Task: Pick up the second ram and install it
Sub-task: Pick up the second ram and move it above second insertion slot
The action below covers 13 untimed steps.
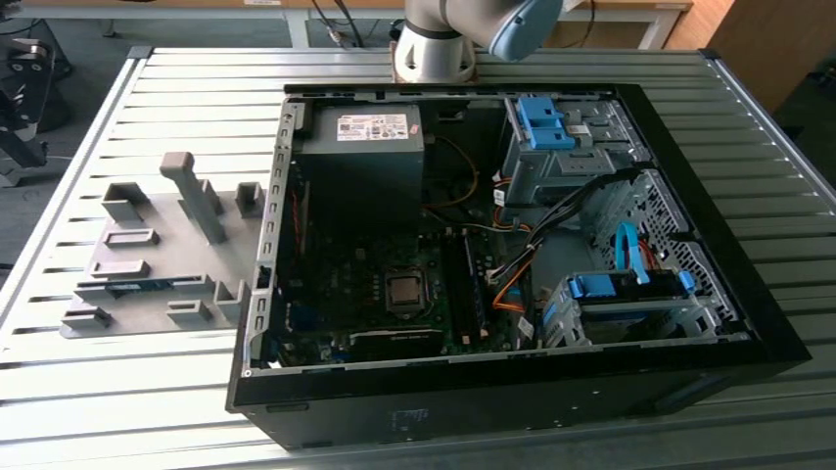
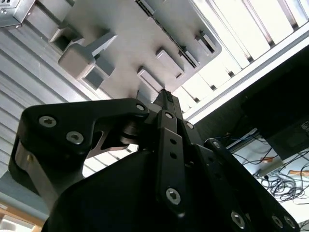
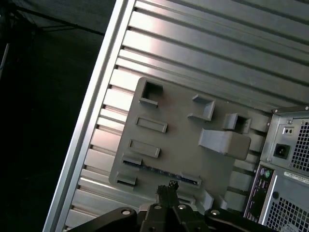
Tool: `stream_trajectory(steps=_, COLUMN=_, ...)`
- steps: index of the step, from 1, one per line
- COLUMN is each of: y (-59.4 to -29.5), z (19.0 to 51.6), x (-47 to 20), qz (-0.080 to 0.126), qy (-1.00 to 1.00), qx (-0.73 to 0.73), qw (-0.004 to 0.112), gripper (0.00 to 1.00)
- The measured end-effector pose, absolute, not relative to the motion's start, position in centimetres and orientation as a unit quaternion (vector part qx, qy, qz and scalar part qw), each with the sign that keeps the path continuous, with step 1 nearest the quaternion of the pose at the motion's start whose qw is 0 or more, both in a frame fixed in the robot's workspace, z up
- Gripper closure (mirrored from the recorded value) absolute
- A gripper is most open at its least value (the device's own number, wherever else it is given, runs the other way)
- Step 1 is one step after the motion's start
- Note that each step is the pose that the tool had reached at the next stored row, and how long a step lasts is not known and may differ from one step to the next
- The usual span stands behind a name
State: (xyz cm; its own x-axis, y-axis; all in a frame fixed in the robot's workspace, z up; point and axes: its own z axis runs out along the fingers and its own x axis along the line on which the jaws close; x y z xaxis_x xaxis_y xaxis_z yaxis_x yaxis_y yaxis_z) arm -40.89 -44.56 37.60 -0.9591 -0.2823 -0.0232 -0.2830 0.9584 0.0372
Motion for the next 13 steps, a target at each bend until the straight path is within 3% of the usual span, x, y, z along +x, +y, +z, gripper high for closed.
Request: stream_trajectory(steps=13, y=-44.55, z=37.46, x=-40.9, qz=0.019, qy=0.975, qx=-0.222, qw=0.007, gripper=0.89)
